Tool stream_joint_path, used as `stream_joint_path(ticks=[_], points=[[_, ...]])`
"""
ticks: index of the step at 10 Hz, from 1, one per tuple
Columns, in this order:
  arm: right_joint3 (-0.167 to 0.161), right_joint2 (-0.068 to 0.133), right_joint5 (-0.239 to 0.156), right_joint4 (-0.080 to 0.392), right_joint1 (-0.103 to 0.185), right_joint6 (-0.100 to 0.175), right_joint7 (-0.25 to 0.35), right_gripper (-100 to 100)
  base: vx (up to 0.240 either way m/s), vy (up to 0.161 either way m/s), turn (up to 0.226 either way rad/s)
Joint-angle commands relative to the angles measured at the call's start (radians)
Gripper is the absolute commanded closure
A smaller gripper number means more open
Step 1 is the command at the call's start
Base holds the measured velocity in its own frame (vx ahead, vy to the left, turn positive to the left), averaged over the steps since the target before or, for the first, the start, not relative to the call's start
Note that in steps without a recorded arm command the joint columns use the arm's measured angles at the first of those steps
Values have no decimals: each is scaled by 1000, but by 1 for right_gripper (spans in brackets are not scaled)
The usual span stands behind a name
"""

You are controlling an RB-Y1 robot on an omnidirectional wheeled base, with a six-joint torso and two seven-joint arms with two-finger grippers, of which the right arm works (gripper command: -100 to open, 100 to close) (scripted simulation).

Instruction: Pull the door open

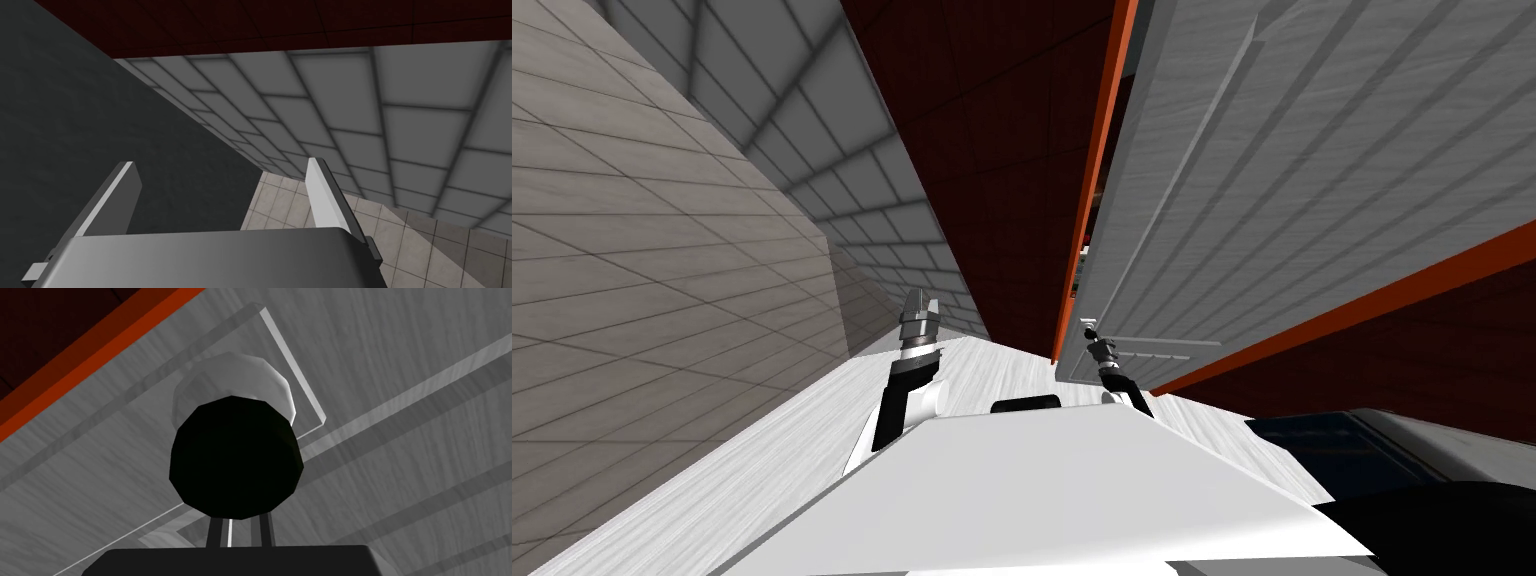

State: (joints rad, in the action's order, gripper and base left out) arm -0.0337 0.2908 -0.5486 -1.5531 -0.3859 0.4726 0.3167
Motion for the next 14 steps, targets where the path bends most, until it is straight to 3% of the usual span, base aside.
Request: stream_joint_path(ticks=[1, 2, 3, 4, 6, 7, 12, 14], points=[[-37, -5, -38, -18, 14, 23, 50, 100, -39, -30, 96], [-37, -5, -38, -18, 14, 23, 52, 100, -35, -36, 50], [-47, -2, -78, -26, 6, 24, 90, 100, -41, -34, 102], [-47, -2, -78, -26, 6, 24, 93, 100, -41, -30, 54], [-65, 2, -151, -41, -7, 27, 160, 100, -49, -38, 108], [-49, 7, -158, -25, -32, 20, 165, -100, -46, -38, 69], [-74, 11, -252, -53, -50, 32, 281, -100, -102, 0, 54], [-79, 12, -272, -58, -54, 35, 305, -100, -54, 1, 39]])
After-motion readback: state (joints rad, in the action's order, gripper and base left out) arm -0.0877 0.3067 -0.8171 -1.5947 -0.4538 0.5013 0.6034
